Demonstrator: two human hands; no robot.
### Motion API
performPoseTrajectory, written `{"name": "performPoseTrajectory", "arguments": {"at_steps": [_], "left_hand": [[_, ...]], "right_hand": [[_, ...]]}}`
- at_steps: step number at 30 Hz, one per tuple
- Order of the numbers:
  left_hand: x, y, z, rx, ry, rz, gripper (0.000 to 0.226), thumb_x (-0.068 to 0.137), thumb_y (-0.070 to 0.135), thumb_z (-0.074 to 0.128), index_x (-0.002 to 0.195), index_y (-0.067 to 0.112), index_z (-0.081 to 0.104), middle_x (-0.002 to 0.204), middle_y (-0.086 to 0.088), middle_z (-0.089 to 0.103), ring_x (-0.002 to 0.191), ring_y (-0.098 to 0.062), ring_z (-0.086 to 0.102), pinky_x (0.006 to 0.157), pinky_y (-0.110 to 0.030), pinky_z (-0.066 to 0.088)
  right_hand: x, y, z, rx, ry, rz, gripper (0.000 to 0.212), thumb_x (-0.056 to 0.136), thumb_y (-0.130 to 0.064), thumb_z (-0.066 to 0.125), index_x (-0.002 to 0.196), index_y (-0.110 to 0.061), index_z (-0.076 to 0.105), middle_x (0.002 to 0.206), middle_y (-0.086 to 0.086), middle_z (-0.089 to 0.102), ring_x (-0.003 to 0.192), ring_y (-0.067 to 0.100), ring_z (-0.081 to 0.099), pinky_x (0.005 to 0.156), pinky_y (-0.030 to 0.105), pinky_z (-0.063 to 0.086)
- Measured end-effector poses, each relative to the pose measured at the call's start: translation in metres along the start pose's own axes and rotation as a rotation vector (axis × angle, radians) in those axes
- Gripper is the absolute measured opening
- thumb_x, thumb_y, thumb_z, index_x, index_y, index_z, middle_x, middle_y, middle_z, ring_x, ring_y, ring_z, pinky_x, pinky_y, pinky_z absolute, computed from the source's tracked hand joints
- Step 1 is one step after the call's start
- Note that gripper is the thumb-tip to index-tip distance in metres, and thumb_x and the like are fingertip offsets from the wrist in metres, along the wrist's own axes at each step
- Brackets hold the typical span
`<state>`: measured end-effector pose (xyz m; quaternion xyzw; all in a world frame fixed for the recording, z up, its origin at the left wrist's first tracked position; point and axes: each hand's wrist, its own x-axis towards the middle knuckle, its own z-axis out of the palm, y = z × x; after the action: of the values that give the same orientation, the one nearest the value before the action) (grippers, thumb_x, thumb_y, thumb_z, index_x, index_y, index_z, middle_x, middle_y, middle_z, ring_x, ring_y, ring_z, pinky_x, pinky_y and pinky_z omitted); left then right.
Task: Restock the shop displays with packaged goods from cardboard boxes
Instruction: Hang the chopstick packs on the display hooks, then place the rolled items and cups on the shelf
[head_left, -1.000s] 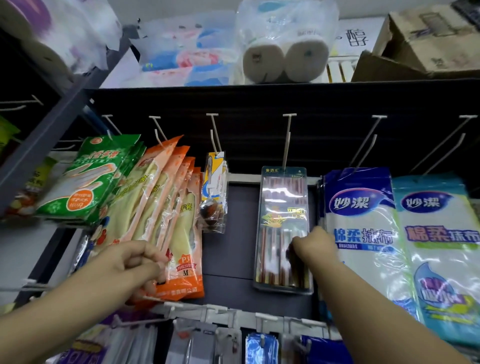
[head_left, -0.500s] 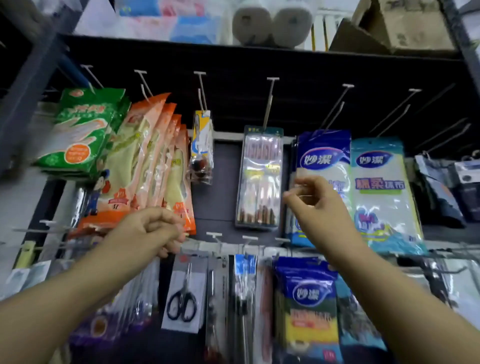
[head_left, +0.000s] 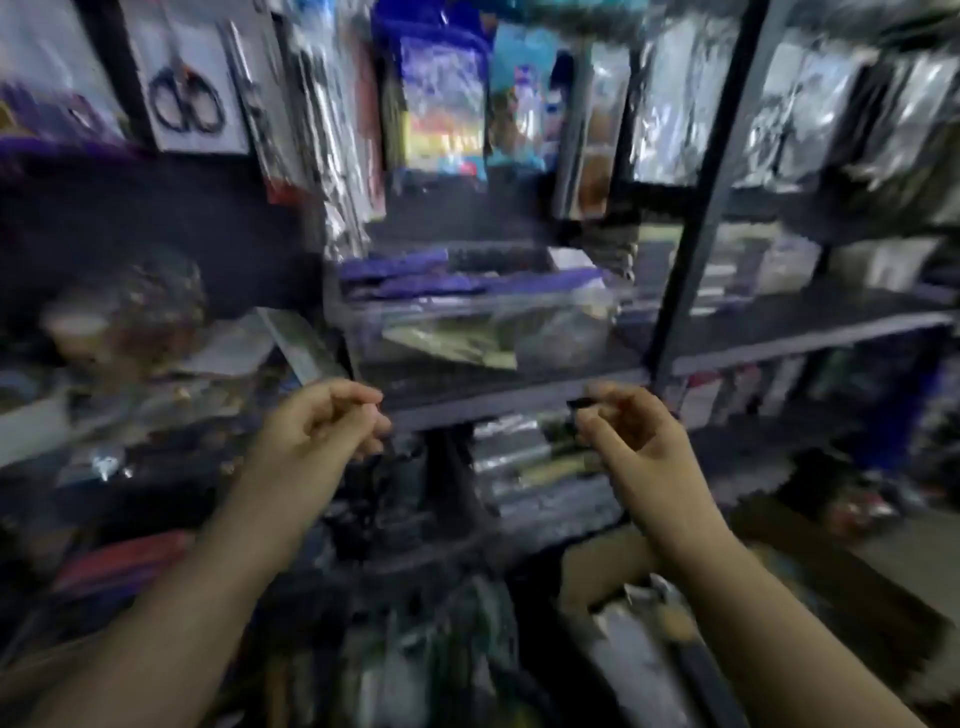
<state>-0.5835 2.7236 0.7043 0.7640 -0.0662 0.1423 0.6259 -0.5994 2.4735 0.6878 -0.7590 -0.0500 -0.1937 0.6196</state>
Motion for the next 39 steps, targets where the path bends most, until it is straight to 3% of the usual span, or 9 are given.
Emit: {"name": "performPoseTrajectory", "arguments": {"at_steps": [5,8,13,18,25,30,33,36,39], "left_hand": [[-0.072,-0.087,0.074,-0.022,-0.181,-0.423,0.014,0.096,0.009,0.051,0.089,0.014,0.062,0.087,-0.011,0.068,0.070,-0.019,0.061,0.066,-0.032,0.049],[-0.108,-0.126,0.107,0.001,-0.274,-0.595,0.011,0.096,0.009,0.052,0.092,0.011,0.062,0.090,-0.017,0.067,0.072,-0.022,0.060,0.066,-0.031,0.049],[-0.142,-0.151,0.158,0.033,-0.376,-0.719,0.012,0.098,0.008,0.048,0.097,0.005,0.060,0.084,-0.011,0.064,0.069,-0.020,0.057,0.061,-0.023,0.045],[-0.141,-0.164,0.230,0.086,-0.422,-0.735,0.012,0.097,0.009,0.050,0.092,0.012,0.061,0.087,-0.010,0.066,0.069,-0.018,0.059,0.064,-0.025,0.046],[-0.130,-0.191,0.361,0.110,-0.380,-0.825,0.010,0.094,0.012,0.054,0.091,0.020,0.061,0.086,-0.005,0.066,0.078,-0.018,0.062,0.072,-0.031,0.051],[-0.136,-0.224,0.421,0.206,-0.318,-0.951,0.012,0.093,0.017,0.054,0.088,0.026,0.059,0.088,-0.001,0.062,0.079,-0.017,0.060,0.065,-0.027,0.047],[-0.140,-0.238,0.429,0.249,-0.260,-1.004,0.010,0.095,0.016,0.052,0.090,0.020,0.059,0.085,-0.004,0.060,0.076,-0.016,0.057,0.058,-0.023,0.041],[-0.147,-0.248,0.429,0.270,-0.203,-1.035,0.012,0.095,0.016,0.051,0.087,0.022,0.058,0.088,-0.005,0.062,0.082,-0.019,0.060,0.065,-0.025,0.043],[-0.154,-0.255,0.428,0.238,-0.151,-1.083,0.013,0.094,0.013,0.053,0.088,0.022,0.060,0.086,-0.001,0.062,0.082,-0.019,0.061,0.068,-0.025,0.045]], "right_hand": [[-0.087,0.107,-0.059,-0.172,0.152,0.390,0.015,0.089,-0.017,0.065,0.103,-0.016,0.060,0.081,0.006,0.065,0.073,0.017,0.063,0.064,0.023,0.048],[-0.126,0.145,-0.093,-0.235,0.221,0.562,0.011,0.090,-0.010,0.063,0.099,-0.009,0.058,0.072,0.002,0.061,0.066,0.009,0.059,0.060,0.012,0.045],[-0.164,0.194,-0.139,-0.322,0.276,0.827,0.024,0.088,-0.024,0.066,0.109,-0.016,0.059,0.084,0.001,0.067,0.079,0.018,0.065,0.081,0.039,0.052],[-0.163,0.231,-0.186,-0.327,0.264,0.916,0.021,0.088,-0.024,0.066,0.106,-0.017,0.061,0.086,0.003,0.067,0.076,0.018,0.063,0.080,0.040,0.053],[-0.122,0.319,-0.248,-0.390,-0.097,1.054,0.019,0.088,-0.027,0.065,0.103,-0.023,0.055,0.090,-0.004,0.062,0.086,0.014,0.063,0.087,0.040,0.053],[-0.095,0.385,-0.270,-0.467,-0.411,1.085,0.033,0.089,-0.025,0.064,0.117,-0.028,0.045,0.101,-0.011,0.056,0.080,-0.002,0.052,0.062,0.016,0.040],[-0.085,0.425,-0.261,-0.533,-0.524,1.089,0.044,0.090,-0.030,0.063,0.127,-0.023,0.041,0.116,-0.005,0.057,0.084,0.005,0.055,0.056,0.015,0.040],[-0.083,0.443,-0.241,-0.615,-0.483,1.124,0.054,0.088,-0.035,0.065,0.128,-0.015,0.036,0.131,0.010,0.047,0.105,0.023,0.055,0.080,0.033,0.049],[-0.087,0.444,-0.223,-0.604,-0.416,1.168,0.073,0.085,-0.038,0.069,0.134,-0.009,0.024,0.138,0.018,0.037,0.120,0.037,0.048,0.093,0.037,0.042]]}}
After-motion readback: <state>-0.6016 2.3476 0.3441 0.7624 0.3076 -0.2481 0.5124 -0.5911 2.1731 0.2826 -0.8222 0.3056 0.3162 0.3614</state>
